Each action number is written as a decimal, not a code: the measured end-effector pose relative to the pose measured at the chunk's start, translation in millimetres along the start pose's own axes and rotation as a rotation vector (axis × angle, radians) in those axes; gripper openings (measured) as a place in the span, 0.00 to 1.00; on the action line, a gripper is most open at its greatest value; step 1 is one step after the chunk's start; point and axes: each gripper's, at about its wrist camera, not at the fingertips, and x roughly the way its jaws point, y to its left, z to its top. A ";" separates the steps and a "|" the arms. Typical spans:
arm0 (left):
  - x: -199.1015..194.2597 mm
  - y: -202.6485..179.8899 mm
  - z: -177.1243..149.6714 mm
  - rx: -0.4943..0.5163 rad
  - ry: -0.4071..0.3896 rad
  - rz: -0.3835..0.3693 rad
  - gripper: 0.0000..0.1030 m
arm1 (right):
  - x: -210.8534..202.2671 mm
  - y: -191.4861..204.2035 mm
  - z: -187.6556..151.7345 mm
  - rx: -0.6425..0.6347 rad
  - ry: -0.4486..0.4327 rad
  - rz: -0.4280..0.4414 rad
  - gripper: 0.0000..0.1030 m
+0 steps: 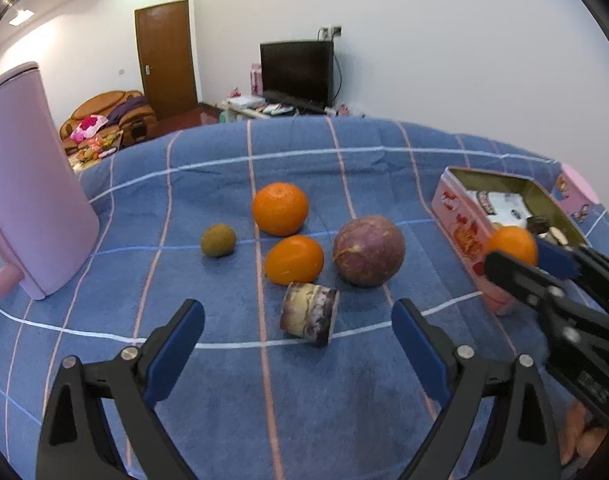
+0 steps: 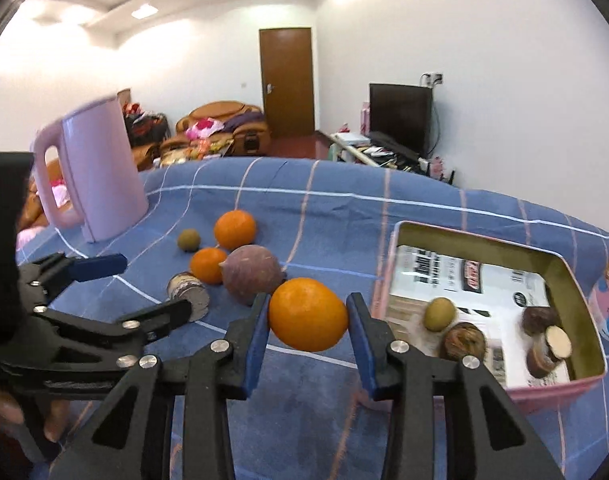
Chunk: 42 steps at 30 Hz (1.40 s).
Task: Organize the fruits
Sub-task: 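Grasp an orange with the right gripper while the left grasps the wrapped cylinder, then carry the orange and wrapped cylinder into the pink tin and open both grippers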
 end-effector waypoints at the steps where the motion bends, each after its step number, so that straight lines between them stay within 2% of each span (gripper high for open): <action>1: 4.6 -1.9 1.9 -0.003 0.018 0.002 0.87 | -1.1 -2.6 -0.4 0.012 -0.001 0.004 0.39; 2: 9.4 -3.6 3.5 -0.006 0.036 0.001 0.85 | -2.4 -3.7 -1.5 0.018 -0.001 0.005 0.39; 7: 29.1 -9.5 2.1 -0.005 0.100 0.033 0.61 | -2.6 -5.2 -1.3 0.017 0.004 0.020 0.40; 9: 35.0 -10.7 1.1 -0.008 0.127 0.028 0.55 | -0.5 -5.3 0.1 0.015 0.009 0.027 0.40; 10: 34.1 -9.3 1.2 -0.019 0.121 0.015 0.49 | 0.1 -6.0 0.3 0.017 0.011 0.029 0.40; 13: 32.6 -8.5 -0.4 -0.029 0.117 0.005 0.37 | 1.0 -8.5 -0.4 0.027 0.016 0.037 0.40; 16: 27.3 -6.1 -2.6 -0.048 0.100 0.008 0.37 | -1.0 -12.1 -1.7 0.040 0.010 0.040 0.40; 19: 14.3 -3.0 -5.1 -0.076 0.044 0.000 0.37 | -4.1 -13.9 -2.0 0.044 0.002 0.038 0.40; 26: -9.3 -10.8 -12.5 -0.109 -0.041 0.046 0.37 | -13.8 -16.7 -2.1 0.045 -0.039 0.051 0.40; 31: -13.6 -17.5 -12.0 -0.130 -0.039 0.059 0.37 | -19.5 -19.9 -3.1 0.040 -0.059 0.038 0.40; 42: -21.7 -58.1 -3.3 -0.101 -0.063 0.066 0.37 | -36.0 -47.4 -5.4 0.062 -0.088 0.007 0.40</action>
